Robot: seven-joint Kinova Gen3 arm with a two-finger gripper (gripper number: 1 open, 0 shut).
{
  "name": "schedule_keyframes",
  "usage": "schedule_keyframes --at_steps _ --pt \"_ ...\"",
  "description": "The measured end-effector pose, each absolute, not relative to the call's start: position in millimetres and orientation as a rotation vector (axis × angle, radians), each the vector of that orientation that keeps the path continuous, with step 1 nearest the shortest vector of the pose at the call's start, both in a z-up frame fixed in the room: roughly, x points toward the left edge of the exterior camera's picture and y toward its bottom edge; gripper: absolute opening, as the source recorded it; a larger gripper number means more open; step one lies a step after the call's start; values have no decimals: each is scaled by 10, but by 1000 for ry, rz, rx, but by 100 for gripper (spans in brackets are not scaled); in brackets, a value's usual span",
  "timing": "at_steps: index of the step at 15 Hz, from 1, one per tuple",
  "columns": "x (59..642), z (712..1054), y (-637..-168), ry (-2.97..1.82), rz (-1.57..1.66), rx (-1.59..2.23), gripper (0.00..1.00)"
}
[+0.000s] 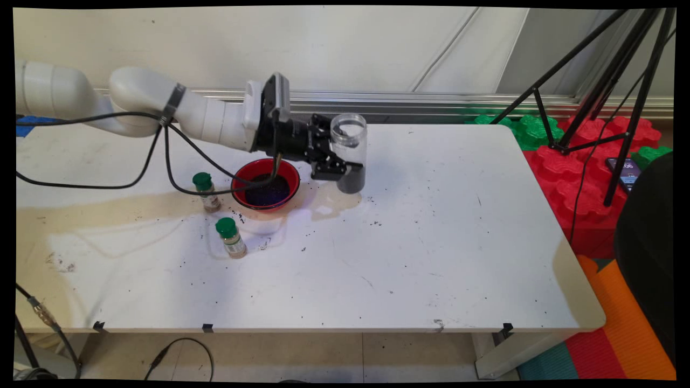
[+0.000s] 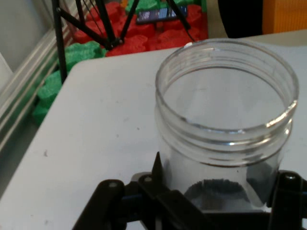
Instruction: Place the picked object on the table
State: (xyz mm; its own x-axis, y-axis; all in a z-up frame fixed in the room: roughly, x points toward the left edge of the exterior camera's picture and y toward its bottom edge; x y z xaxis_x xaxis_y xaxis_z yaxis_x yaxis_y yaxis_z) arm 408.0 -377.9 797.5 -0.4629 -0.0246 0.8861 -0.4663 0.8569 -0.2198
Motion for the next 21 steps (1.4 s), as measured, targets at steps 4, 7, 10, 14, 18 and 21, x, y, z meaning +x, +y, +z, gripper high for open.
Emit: schedule_keyframes --at_steps 4,7,10,14,18,21 --pt "4072 7807 -3810 -2016 511 369 0" --pt "4078 7668 -3832 -2030 488 375 0" --pt "4096 7553 -3840 -2045 471 379 0" --pt "4119 7445 -3851 -2058 457 386 0" --pt "4141 7378 -3861 -2067 449 392 100" --pt "4157 7348 -3859 -2072 444 392 100"
